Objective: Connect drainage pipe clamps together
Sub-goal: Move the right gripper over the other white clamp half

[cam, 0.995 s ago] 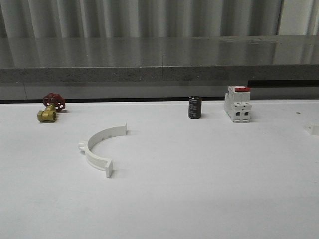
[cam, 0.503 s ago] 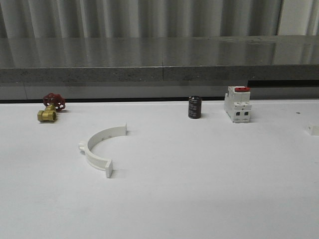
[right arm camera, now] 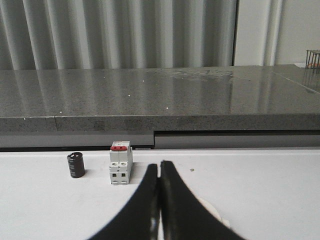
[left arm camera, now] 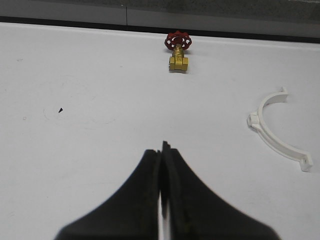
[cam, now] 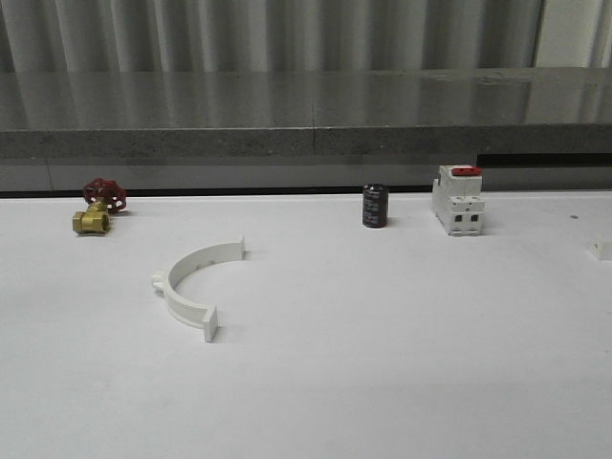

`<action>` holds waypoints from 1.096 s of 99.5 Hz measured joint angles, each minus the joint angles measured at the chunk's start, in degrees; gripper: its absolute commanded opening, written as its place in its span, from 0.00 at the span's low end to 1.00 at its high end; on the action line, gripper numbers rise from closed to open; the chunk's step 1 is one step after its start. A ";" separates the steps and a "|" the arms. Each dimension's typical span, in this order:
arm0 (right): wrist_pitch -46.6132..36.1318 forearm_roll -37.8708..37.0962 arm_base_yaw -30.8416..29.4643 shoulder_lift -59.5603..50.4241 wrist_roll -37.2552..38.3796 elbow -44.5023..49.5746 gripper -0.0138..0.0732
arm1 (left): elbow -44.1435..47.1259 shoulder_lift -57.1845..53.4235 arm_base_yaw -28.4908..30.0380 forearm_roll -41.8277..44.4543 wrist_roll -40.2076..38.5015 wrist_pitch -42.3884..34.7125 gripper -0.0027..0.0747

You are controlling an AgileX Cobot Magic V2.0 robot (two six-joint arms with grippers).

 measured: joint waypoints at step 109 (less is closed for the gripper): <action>30.54 0.08 -0.12 61.71 -0.12 -39.54 0.34 | 0.00 0.00 0.00 0.13 0.00 0.19 0.01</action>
